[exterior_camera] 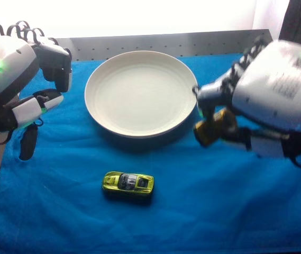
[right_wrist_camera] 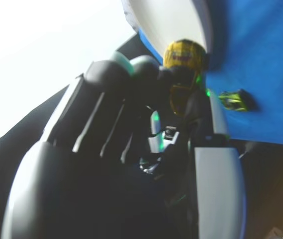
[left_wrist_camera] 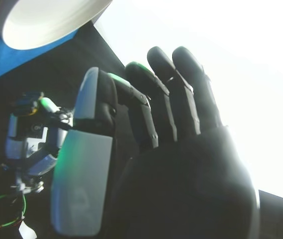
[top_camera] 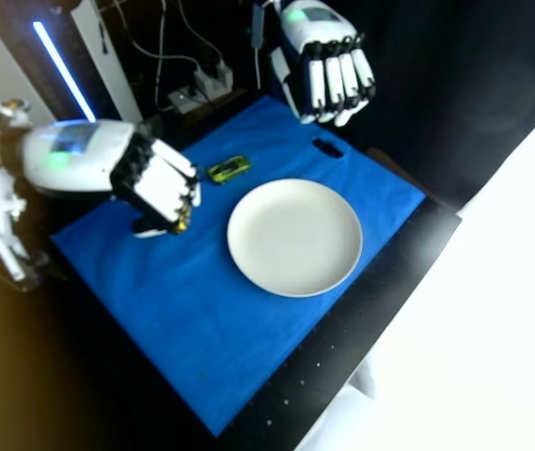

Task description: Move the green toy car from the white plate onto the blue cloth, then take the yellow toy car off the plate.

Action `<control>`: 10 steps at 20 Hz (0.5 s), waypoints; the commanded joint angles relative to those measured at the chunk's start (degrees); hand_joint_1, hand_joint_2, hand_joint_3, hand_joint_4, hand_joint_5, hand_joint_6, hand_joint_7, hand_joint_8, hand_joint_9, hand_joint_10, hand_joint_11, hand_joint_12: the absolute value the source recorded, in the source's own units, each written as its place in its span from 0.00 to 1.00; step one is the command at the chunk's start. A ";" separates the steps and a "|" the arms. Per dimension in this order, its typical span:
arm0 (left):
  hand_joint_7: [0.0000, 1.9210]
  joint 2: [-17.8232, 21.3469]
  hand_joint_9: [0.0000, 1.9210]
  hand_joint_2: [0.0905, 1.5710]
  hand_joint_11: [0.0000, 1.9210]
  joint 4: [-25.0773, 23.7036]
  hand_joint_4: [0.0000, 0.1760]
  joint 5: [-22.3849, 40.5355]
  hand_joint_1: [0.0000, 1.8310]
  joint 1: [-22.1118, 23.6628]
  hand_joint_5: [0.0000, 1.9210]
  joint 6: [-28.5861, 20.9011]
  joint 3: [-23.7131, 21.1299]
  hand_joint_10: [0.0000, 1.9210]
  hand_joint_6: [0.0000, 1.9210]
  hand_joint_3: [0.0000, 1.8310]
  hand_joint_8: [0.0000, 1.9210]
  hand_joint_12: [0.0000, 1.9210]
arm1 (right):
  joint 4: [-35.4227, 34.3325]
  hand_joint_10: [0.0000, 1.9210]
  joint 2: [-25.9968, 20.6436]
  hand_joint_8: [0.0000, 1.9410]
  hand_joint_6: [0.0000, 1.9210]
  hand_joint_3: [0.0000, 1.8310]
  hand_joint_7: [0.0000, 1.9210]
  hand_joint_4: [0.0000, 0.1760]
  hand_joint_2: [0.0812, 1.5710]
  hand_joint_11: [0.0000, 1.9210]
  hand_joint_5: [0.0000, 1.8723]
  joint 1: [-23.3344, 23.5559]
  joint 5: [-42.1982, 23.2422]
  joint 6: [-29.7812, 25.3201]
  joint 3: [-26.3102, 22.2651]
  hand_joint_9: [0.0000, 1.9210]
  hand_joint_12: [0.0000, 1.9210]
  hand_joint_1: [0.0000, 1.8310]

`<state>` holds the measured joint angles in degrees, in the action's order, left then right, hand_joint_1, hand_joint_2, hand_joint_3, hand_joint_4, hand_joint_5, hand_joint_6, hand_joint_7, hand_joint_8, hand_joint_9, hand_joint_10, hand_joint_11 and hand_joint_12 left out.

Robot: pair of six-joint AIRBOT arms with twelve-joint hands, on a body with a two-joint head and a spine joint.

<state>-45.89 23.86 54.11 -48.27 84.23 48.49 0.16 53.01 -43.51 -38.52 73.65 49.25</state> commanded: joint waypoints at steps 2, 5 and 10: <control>0.28 0.25 0.19 0.81 0.06 -1.00 0.00 6.80 0.63 0.26 0.41 0.12 -0.30 0.57 0.74 0.00 0.78 0.88 | -1.82 0.79 0.05 0.64 0.41 0.00 0.37 0.00 0.64 0.32 0.41 -1.70 -6.68 -0.21 -0.08 0.36 0.96 0.64; 0.27 0.25 0.20 0.82 0.07 -0.92 0.00 6.87 0.62 0.21 0.40 0.12 -0.36 0.61 0.74 0.00 0.80 0.89 | -2.44 0.55 0.27 0.31 0.10 0.00 0.26 0.00 0.59 0.12 0.36 -3.73 -6.50 -2.18 -0.02 0.22 0.92 0.57; 0.26 0.27 0.22 0.83 0.13 -0.91 0.00 7.04 0.61 0.14 0.39 0.12 -0.47 0.59 0.77 0.00 0.81 0.87 | -3.51 0.22 0.70 0.01 0.00 0.00 0.23 0.00 0.56 0.00 0.25 -4.59 -6.51 -2.52 0.36 0.15 0.79 0.51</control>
<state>-45.89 24.25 54.26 -48.51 84.25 48.07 -3.46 53.71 -48.51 -38.33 71.16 49.45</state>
